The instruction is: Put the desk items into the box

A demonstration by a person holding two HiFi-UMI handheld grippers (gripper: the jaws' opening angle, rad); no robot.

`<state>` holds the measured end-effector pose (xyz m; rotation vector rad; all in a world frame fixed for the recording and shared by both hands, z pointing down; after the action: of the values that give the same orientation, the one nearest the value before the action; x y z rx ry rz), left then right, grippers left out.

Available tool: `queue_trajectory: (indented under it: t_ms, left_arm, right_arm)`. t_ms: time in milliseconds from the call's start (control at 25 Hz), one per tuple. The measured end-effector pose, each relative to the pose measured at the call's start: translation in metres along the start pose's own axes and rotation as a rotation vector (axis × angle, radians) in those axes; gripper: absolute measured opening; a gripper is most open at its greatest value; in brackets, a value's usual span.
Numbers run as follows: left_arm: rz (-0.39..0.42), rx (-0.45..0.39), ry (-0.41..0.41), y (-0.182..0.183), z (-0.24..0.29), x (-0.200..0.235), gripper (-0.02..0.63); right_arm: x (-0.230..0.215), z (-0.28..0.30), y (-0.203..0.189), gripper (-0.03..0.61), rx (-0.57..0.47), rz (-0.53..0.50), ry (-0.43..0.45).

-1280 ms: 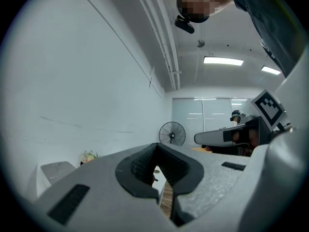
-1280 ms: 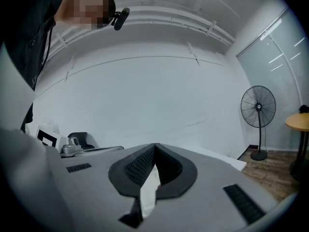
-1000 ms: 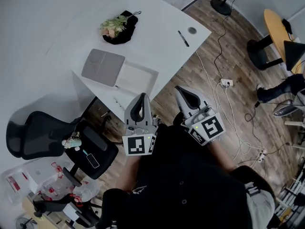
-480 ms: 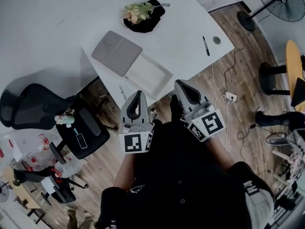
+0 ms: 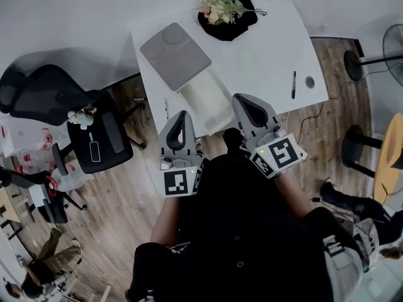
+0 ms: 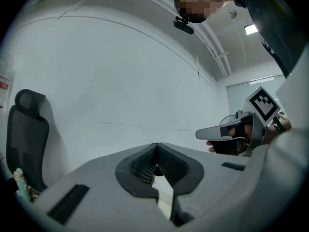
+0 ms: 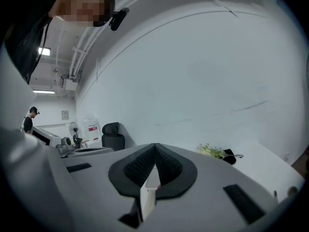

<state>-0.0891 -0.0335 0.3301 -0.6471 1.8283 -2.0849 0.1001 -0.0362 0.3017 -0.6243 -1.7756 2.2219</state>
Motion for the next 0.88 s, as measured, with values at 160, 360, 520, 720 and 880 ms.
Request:
queue_trajectory:
  t_ms: [160, 360, 520, 720, 880]
  left_arm:
    - [-0.002, 0.002, 0.1, -0.003, -0.002, 0.001, 0.008]
    - [0.0, 0.041, 0.212, -0.017, -0.013, 0.01, 0.008]
    - [0.001, 0.097, 0.297, -0.037, -0.023, 0.021, 0.008]
    - [0.004, 0.193, 0.391, -0.074, -0.029, 0.042, 0.008]
    - [0.039, 0.296, 0.425, -0.106, -0.025, 0.06, 0.008]
  right_arm:
    - [-0.006, 0.017, -0.001, -0.002, 0.029, -0.005, 0.09]
    - [-0.003, 0.036, -0.005, -0.002, 0.069, -0.019, 0.192]
    - [0.003, 0.048, -0.01, -0.002, 0.1, -0.029, 0.262]
    - [0.008, 0.06, -0.02, -0.002, 0.145, -0.035, 0.321]
    - [0.011, 0.068, -0.028, -0.002, 0.185, -0.03, 0.355]
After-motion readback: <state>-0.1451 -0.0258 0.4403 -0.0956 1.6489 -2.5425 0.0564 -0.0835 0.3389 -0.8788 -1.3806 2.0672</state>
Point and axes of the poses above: the fingertips, and each gripper's own axes: z forward along the fingers, x to its left, y out of its top, the point moved 7 cm from there along -z, backward along the fingers, and after that the axes turned 1 degree about y, right-handed, at the moved point
